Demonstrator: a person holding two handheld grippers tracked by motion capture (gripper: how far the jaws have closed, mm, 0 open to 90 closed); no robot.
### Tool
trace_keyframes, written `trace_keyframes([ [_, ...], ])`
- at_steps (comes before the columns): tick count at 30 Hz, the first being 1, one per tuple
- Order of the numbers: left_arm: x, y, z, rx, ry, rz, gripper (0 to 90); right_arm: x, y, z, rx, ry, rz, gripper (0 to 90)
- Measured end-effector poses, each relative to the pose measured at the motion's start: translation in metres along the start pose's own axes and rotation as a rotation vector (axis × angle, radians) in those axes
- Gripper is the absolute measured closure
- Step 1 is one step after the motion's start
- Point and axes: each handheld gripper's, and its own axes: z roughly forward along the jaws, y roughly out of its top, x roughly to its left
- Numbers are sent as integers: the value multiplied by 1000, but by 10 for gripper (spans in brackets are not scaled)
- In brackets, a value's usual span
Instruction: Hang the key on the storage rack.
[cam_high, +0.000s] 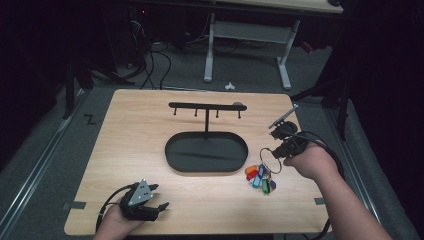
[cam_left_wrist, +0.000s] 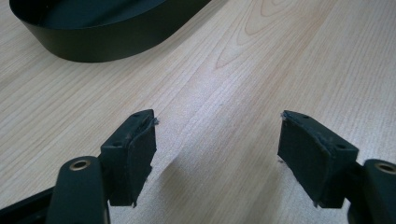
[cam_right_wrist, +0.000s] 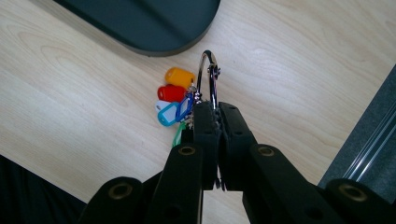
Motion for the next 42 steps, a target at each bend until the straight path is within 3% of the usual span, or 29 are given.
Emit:
trace_keyframes([
  [7,0,0,0,1,0,1,281,0,9,-17,-15,-23,-6,875],
  [26,1,0,0,2,1,3,281,-3,35,-42,-37,-46,-21,875],
  [42,1,0,0,6,0,3,280,11,61,-43,-25,-48,-58,875],
])
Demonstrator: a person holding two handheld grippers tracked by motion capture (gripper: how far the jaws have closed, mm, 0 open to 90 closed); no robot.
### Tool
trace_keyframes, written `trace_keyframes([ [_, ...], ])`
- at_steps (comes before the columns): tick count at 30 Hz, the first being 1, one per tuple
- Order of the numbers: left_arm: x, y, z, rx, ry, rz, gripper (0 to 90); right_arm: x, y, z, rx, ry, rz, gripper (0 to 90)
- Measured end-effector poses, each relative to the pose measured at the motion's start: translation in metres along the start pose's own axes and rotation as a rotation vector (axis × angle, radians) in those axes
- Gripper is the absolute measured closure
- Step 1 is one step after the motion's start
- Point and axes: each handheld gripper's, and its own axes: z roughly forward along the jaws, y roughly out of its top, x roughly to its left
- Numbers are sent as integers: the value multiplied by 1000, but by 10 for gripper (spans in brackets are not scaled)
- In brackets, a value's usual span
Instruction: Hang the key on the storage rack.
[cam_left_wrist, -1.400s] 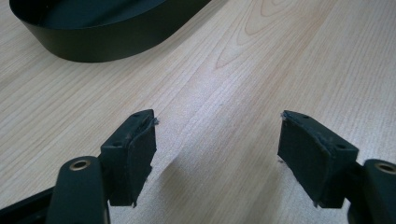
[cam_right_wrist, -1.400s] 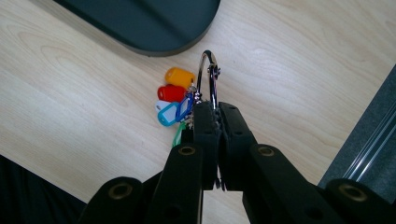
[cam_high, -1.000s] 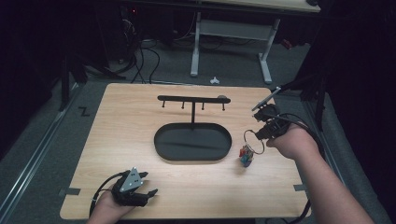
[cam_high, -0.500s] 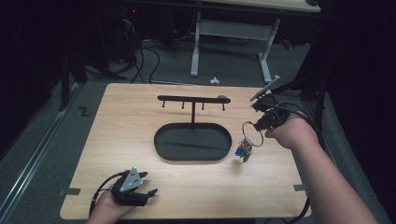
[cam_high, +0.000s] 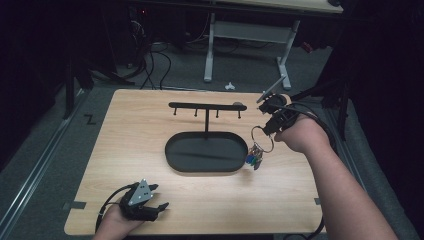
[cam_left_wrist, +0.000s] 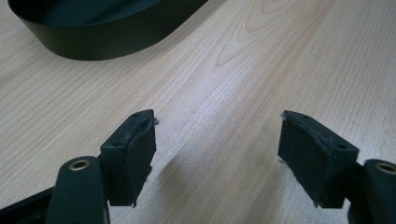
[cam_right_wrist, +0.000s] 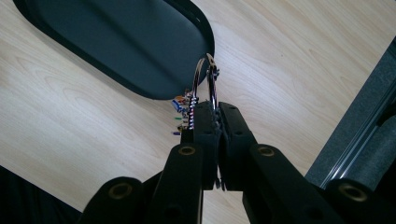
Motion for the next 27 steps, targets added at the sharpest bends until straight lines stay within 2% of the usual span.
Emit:
trace_keyframes([
  [11,0,0,0,-1,-1,0,280,12,24,-2,-8,0,-27,875],
  [18,0,-1,-1,1,-1,-1,280,15,35,3,-22,10,-31,875],
  [19,0,-1,-1,1,0,-2,280,16,36,3,-18,11,-18,875],
  [20,0,-1,-1,1,0,-2,280,15,38,4,-23,12,-38,875],
  [27,0,-1,-1,2,0,-3,280,16,47,8,-28,17,-41,875],
])
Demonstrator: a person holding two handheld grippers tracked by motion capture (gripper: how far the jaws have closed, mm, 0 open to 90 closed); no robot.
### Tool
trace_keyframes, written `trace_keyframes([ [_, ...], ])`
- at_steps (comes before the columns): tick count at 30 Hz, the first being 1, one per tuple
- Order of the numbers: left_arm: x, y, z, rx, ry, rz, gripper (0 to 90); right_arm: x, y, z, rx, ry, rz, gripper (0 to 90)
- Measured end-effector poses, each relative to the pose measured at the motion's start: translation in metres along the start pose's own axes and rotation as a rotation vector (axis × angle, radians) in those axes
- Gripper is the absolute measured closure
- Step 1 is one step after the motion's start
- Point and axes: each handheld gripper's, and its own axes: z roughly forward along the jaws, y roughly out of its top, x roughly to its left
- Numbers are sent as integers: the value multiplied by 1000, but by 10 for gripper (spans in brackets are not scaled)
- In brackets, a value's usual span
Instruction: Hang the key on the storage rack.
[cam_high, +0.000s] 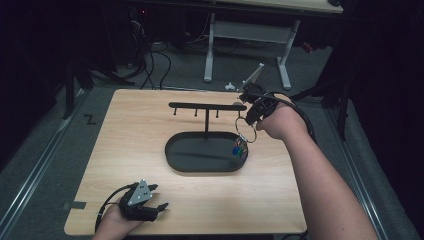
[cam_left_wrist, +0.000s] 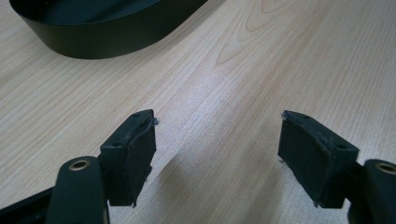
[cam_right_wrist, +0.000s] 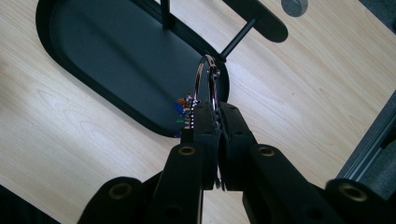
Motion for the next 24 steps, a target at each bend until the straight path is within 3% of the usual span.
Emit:
trace_keyframes([
  [22,1,-2,-2,6,2,-3,280,-14,18,18,-11,20,48,875],
  [24,1,-2,-2,7,2,-3,280,-16,19,20,-13,17,37,875],
])
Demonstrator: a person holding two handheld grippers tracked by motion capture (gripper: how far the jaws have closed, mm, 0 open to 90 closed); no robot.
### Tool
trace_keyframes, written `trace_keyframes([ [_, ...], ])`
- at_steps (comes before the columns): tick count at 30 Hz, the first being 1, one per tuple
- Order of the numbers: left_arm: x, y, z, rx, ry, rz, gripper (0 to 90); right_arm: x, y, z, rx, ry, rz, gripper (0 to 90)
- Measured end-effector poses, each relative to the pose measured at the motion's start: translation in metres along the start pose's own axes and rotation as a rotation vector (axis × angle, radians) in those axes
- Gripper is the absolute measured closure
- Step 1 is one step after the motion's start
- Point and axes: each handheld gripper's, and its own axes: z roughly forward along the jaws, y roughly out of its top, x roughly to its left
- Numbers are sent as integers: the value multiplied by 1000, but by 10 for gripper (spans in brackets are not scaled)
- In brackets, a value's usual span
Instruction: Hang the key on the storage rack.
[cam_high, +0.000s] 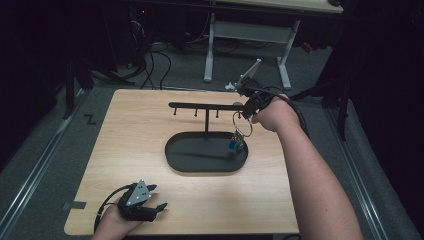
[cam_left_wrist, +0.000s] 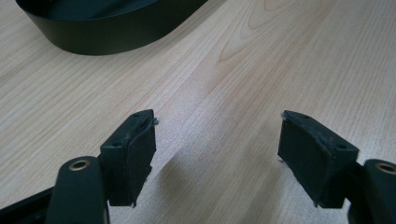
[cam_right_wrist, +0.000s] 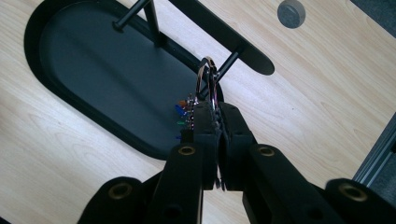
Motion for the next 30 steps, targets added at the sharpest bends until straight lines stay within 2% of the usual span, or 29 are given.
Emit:
trace_keyframes([
  [10,0,0,0,1,0,1,280,-2,5,5,1,6,-2,874],
  [18,-1,0,1,1,4,3,280,-6,8,11,6,7,15,873],
  [23,-1,0,1,1,5,6,279,-3,11,10,-26,-3,34,816],
  [30,-1,0,1,7,0,14,276,3,9,8,-30,-13,18,779],
])
